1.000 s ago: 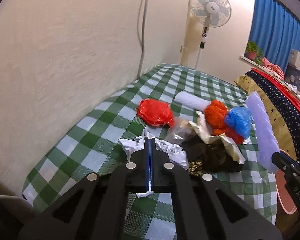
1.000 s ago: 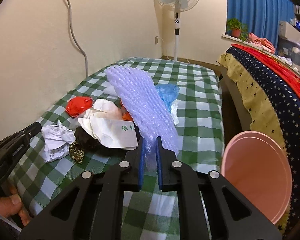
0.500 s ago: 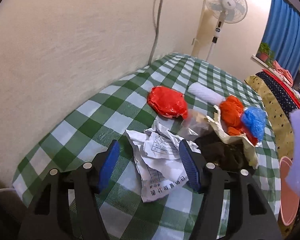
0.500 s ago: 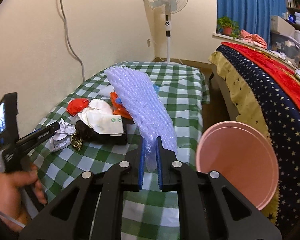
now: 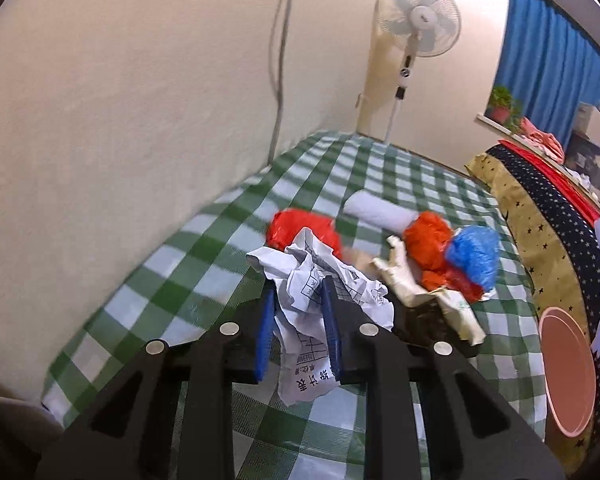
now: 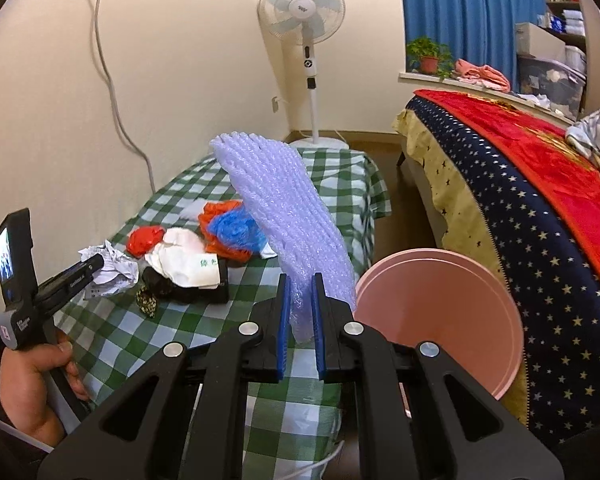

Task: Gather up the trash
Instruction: 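Carry the foam net and receipt over the pink bin and release both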

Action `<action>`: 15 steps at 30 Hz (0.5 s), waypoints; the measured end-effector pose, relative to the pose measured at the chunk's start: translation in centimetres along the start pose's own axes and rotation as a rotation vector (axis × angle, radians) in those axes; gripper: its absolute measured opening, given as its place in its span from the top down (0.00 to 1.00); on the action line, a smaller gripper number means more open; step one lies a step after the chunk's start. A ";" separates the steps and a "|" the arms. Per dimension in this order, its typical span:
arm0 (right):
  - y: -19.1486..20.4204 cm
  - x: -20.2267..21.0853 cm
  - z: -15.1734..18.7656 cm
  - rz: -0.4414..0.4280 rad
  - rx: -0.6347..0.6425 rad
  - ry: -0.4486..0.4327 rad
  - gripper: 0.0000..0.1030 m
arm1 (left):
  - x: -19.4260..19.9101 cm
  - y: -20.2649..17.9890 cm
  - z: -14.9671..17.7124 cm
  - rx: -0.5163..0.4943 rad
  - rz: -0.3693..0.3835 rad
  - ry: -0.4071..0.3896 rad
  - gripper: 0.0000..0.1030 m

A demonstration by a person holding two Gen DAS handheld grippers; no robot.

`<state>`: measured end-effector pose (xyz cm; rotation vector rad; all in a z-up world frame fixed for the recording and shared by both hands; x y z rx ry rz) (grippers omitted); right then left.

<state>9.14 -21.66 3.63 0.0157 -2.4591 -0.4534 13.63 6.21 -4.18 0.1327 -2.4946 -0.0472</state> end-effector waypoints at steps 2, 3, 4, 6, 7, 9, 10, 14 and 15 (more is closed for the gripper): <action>-0.5 0.7 -0.5 0.000 -0.014 -0.010 0.89 | 0.6 -0.4 -0.4 -0.019 0.005 -0.011 0.78; -0.7 0.9 -0.6 0.001 -0.020 -0.012 0.89 | 0.8 -0.5 -0.6 -0.026 0.008 -0.016 0.78; -1.0 1.2 -0.8 0.002 -0.029 -0.013 0.89 | 1.2 -0.7 -0.8 -0.034 0.011 -0.024 0.78; -1.6 1.7 -1.2 0.003 -0.049 -0.016 0.89 | 1.8 -1.0 -1.3 -0.046 0.018 -0.038 0.78; -2.1 2.0 -1.4 0.003 -0.061 -0.017 0.89 | 2.2 -1.3 -1.6 -0.056 0.026 -0.048 0.78; -2.9 2.5 -1.8 0.008 -0.084 -0.019 0.89 | 3.0 -1.8 -2.1 -0.067 0.035 -0.066 0.78; -3.3 2.6 -1.9 0.013 -0.092 -0.019 0.89 | 3.2 -2.0 -2.2 -0.070 0.041 -0.071 0.78; -5.0 3.3 -2.5 0.019 -0.143 -0.020 0.89 | 4.4 -3.6 -3.2 -0.089 0.064 -0.098 0.78; -5.4 3.5 -2.6 0.022 -0.153 -0.023 0.89 | 4.8 -4.2 -3.5 -0.097 0.072 -0.107 0.78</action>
Point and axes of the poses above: each gripper's, at about its wrist camera, not at the fingertips, and x roughly against the way its jaws point, y to its left, z to its underside, the point moved 7 cm from there along -x, roughly the way its jaws point, and after that the axes turned 15 degrees about -x, right-handed, at the moved point
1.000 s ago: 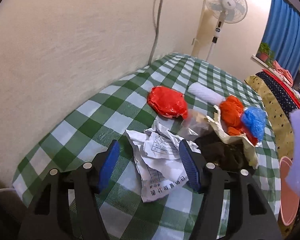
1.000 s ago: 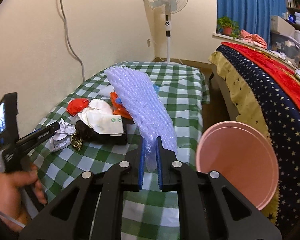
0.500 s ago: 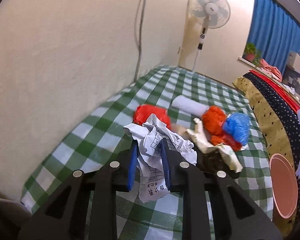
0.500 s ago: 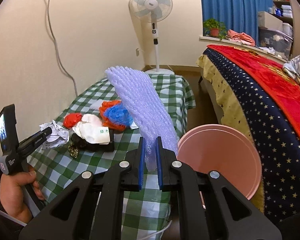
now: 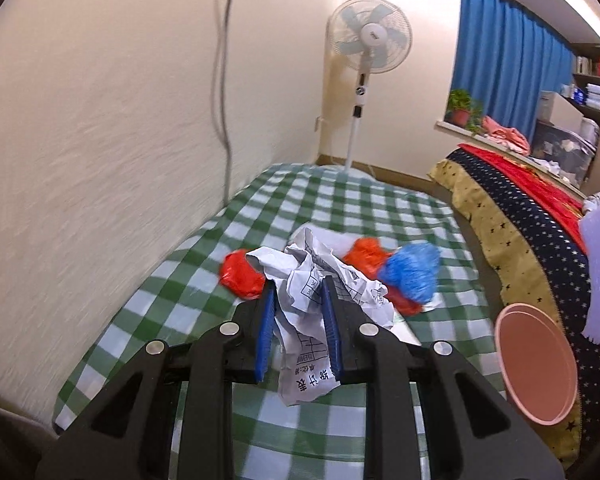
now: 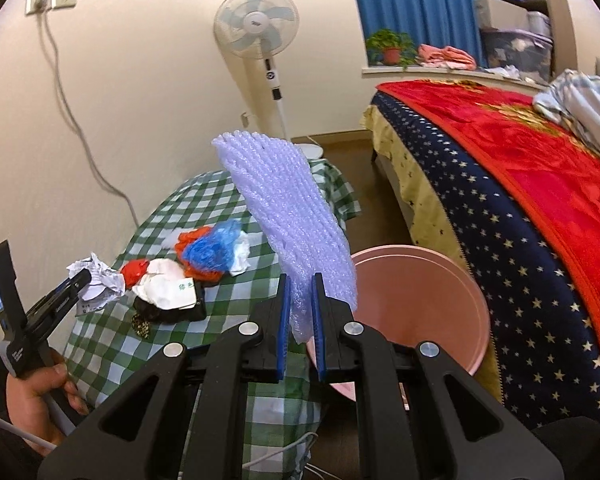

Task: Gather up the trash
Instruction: 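Carry the foam net and receipt over the pink bin and release both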

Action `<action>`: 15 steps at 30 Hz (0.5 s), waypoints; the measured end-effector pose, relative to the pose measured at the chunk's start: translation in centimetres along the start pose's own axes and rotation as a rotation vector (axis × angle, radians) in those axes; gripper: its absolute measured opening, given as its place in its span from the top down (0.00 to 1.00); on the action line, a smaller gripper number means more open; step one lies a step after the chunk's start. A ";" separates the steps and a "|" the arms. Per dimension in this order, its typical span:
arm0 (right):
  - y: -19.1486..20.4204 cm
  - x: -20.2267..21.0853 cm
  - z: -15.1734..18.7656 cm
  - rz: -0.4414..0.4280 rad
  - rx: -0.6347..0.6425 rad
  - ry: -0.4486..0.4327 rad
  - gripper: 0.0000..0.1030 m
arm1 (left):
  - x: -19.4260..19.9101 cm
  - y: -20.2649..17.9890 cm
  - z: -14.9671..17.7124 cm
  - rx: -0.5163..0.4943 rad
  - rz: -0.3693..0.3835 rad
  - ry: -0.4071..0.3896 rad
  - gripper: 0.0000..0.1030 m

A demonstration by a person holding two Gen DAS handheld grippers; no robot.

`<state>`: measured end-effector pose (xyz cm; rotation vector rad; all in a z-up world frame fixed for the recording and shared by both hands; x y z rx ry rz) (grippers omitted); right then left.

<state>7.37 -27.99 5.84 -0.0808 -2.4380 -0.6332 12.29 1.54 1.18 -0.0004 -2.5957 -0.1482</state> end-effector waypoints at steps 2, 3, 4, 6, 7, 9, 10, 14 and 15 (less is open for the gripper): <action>-0.9 0.2 -0.3 0.006 -0.021 -0.003 0.89 | 0.3 -0.9 -0.5 -0.010 0.012 -0.012 0.78; -1.2 0.3 -0.5 0.007 -0.031 -0.005 0.89 | 0.5 -1.5 -0.9 -0.017 0.020 -0.022 0.78; -1.8 0.4 -0.7 0.010 -0.047 -0.009 0.89 | 0.6 -2.1 -1.3 -0.024 0.028 -0.030 0.78; -2.9 0.5 -0.9 0.015 -0.078 -0.014 0.89 | 0.9 -3.4 -2.1 -0.045 0.045 -0.051 0.78; -3.5 0.5 -1.0 0.020 -0.098 -0.014 0.89 | 1.0 -4.0 -2.4 -0.054 0.052 -0.058 0.78; -4.6 0.2 -1.1 0.026 -0.135 -0.010 0.89 | 1.3 -5.6 -3.3 -0.072 0.078 -0.076 0.78; -5.3 0.1 -1.1 0.029 -0.156 -0.010 0.89 | 1.3 -6.2 -3.6 -0.078 0.087 -0.082 0.78; -6.9 -0.2 -1.3 0.033 -0.211 -0.014 0.89 | 1.4 -9.6 -4.6 -0.119 0.141 -0.101 0.78; -7.3 -0.3 -1.4 0.036 -0.222 -0.016 0.89 | 1.5 -10.4 -4.8 -0.129 0.153 -0.105 0.78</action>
Point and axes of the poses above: each gripper's, at about its wrist camera, not at the fingertips, and x roughly against the way its jaws point, y to its left, z to its underside, the point moved 7 cm from there along -x, roughly the way its jaws point, and after that the axes turned 15 degrees about -x, right-handed, at the moved point
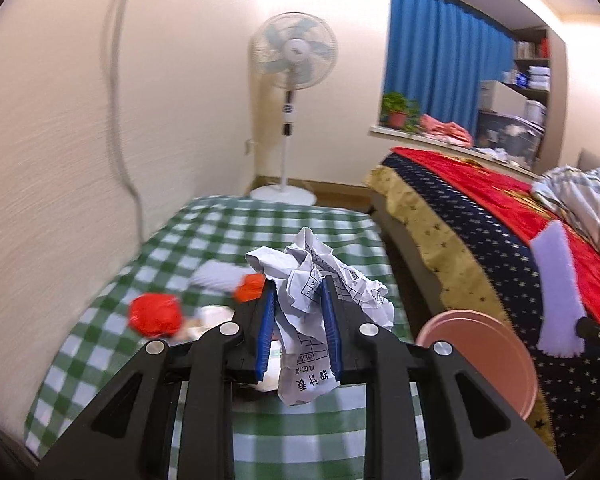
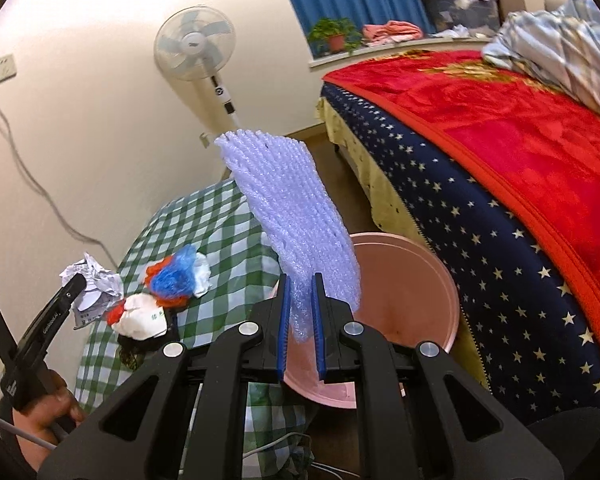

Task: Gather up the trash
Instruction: 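Carry the foam net and receipt over the pink bin and release both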

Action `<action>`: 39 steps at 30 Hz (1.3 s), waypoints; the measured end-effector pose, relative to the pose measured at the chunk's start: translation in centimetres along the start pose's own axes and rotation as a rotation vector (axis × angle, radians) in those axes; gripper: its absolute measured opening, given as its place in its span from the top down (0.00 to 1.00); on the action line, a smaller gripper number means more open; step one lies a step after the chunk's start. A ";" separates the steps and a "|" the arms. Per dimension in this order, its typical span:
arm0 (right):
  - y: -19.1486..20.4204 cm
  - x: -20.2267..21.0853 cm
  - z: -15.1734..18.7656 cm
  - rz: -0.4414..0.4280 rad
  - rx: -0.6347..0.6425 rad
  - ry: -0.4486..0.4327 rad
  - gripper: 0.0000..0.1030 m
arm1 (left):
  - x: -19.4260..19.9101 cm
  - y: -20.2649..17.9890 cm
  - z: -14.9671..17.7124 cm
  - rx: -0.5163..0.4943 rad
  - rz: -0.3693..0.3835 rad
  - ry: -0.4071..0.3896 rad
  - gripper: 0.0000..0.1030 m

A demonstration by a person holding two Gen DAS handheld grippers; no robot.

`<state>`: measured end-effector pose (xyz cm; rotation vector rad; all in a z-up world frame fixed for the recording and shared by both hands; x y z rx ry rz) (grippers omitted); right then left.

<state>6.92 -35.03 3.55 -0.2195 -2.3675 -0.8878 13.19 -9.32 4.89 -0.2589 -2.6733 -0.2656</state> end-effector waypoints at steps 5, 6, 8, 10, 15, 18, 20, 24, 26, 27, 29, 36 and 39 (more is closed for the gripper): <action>-0.9 -0.6 -0.4 0.016 -0.016 -0.014 0.89 | -1.4 -4.5 -1.1 -0.053 0.083 -0.010 0.78; -1.1 -0.8 -0.4 0.021 -0.019 -0.017 0.89 | -1.8 -5.4 -1.1 -0.059 0.103 -0.014 0.78; -1.5 -1.1 -0.6 0.028 -0.030 -0.015 0.89 | -2.4 -6.8 -1.1 -0.071 0.147 -0.018 0.78; -1.9 -1.4 -0.6 0.031 -0.040 -0.011 0.89 | -3.2 -8.4 -1.0 -0.089 0.188 -0.017 0.78; -2.7 -2.3 -0.7 0.041 -0.059 0.007 0.89 | -5.1 -11.3 -0.4 -0.128 0.259 -0.013 0.78; -3.1 -2.8 -0.7 0.046 -0.070 0.016 0.89 | -6.3 -12.5 0.3 -0.148 0.281 0.002 0.78; -3.2 -3.1 -0.8 0.052 -0.074 0.018 0.89 | -6.8 -13.0 0.7 -0.161 0.289 0.011 0.78; -3.4 -3.6 -0.7 0.064 -0.078 0.018 0.89 | -7.6 -13.8 1.2 -0.170 0.307 0.025 0.78; -3.3 -3.7 -0.6 0.075 -0.073 0.014 0.89 | -8.0 -14.1 1.6 -0.171 0.318 0.030 0.78; -3.3 -3.8 -0.6 0.082 -0.069 0.010 0.89 | -8.1 -14.3 1.7 -0.171 0.322 0.033 0.78; -3.3 -3.9 -0.6 0.089 -0.059 0.004 0.89 | -8.4 -14.5 2.0 -0.174 0.331 0.037 0.78; -3.5 -4.0 -0.8 0.111 -0.059 -0.011 0.86 | -8.7 -15.2 2.3 -0.177 0.379 0.037 0.75; -3.6 -3.9 -1.0 0.124 -0.060 -0.028 0.80 | -8.7 -15.3 2.4 -0.173 0.401 0.040 0.66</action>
Point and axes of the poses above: each gripper's, at about its wrist camera, not at the fingertips, and x roughly against the way its jaws point, y to its left, z to its underside, the point moved 7 cm from there along -x, roughly the way its jaws point, and after that the axes turned 15 degrees about -x, right-handed, at the moved point
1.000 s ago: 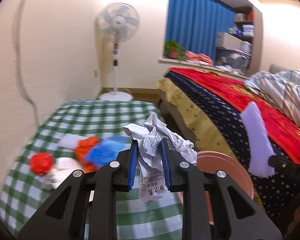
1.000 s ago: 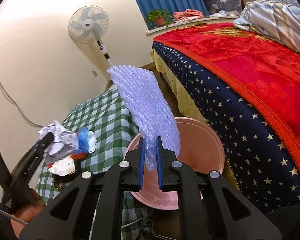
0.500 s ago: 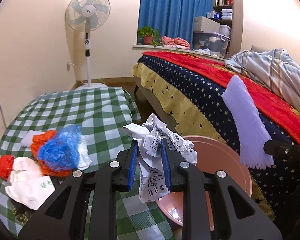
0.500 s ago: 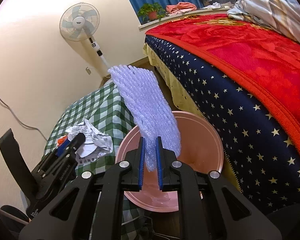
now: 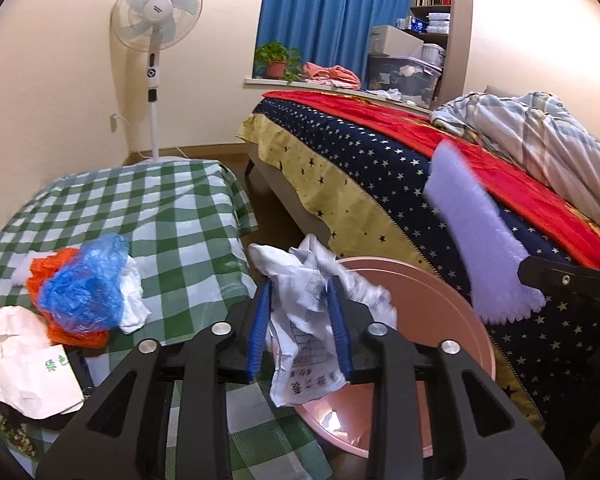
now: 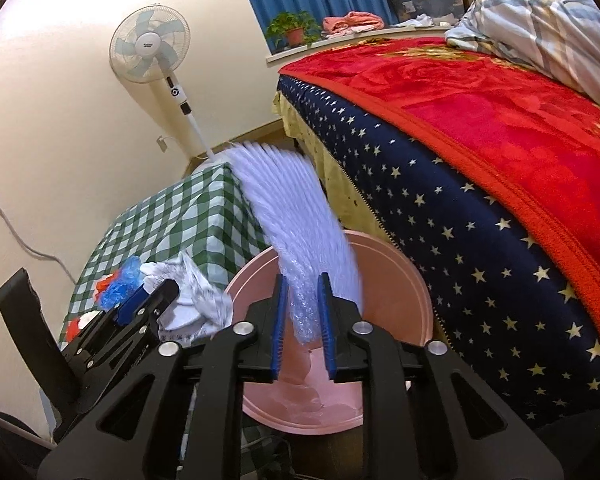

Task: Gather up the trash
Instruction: 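Carry the foam net and receipt over the pink bin and release both, then return both open tools to the trash on the bed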

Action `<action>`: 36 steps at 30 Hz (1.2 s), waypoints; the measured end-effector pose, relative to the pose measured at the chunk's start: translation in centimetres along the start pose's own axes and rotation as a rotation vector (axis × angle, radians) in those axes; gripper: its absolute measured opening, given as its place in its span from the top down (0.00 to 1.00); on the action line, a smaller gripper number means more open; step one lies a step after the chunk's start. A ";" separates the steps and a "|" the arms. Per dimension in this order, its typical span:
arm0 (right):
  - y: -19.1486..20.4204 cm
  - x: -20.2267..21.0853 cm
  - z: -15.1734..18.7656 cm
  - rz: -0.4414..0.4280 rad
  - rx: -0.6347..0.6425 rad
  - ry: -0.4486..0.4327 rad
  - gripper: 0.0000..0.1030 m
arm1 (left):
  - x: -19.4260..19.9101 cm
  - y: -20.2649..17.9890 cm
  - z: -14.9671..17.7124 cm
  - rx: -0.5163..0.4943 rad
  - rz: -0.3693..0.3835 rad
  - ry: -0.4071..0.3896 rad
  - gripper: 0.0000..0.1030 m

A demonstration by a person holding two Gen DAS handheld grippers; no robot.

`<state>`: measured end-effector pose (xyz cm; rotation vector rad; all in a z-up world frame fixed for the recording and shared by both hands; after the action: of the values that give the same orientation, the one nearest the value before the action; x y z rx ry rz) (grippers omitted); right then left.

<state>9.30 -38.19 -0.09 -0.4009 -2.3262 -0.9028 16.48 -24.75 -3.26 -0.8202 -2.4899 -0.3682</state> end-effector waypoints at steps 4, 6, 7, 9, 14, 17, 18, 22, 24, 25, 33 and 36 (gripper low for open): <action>0.0 0.2 -0.2 0.019 0.011 -0.024 0.61 | 0.5 0.3 0.0 -0.001 -0.003 -0.003 0.57; 0.2 0.3 -0.4 0.026 0.022 -0.036 0.57 | 0.9 0.5 -0.1 -0.001 -0.008 -0.006 0.57; 0.2 0.4 -0.4 0.028 0.026 -0.041 0.55 | 1.3 0.7 -0.1 0.000 -0.012 -0.008 0.57; 0.3 0.7 -0.5 0.037 0.037 -0.058 0.49 | 1.9 1.1 -0.1 0.003 -0.021 -0.012 0.57; 1.0 1.4 -0.5 0.060 0.091 -0.110 0.40 | 4.2 2.6 -0.1 0.018 -0.049 -0.028 0.57; 1.6 1.8 -0.4 0.068 0.123 -0.137 0.31 | 5.9 3.5 -0.1 0.025 -0.068 -0.042 0.57; 1.8 2.0 -0.3 0.068 0.136 -0.148 0.26 | 6.6 3.8 0.0 0.025 -0.076 -0.048 0.56; 2.8 2.7 0.0 0.064 0.179 -0.186 0.16 | 8.9 4.8 0.2 0.028 -0.104 -0.064 0.50; 3.2 3.0 0.2 0.061 0.198 -0.201 0.13 | 10.0 5.4 0.4 0.032 -0.123 -0.072 0.47; 3.4 3.1 0.4 0.056 0.203 -0.206 0.12 | 10.9 5.9 0.6 0.039 -0.139 -0.079 0.43; 5.0 4.4 1.6 0.021 0.217 -0.287 0.12 | 15.2 8.8 3.0 0.094 -0.270 -0.090 0.37; 5.6 4.2 2.3 0.026 0.237 -0.266 0.12 | 15.9 10.0 4.3 0.108 -0.314 -0.073 0.37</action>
<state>7.71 -32.32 4.10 -0.4736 -2.6265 -0.5795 9.95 -7.61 2.49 -0.4059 -2.6846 -0.3107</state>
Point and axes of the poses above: each gripper's, at about its wrist camera, not at the fingertips, and x roughly against the way its jaws point, y to its left, z to its underside, the point moved 7 cm from there along -x, roughly the way its jaws point, and after that the axes turned 15 degrees about -x, right-handed, at the moved point
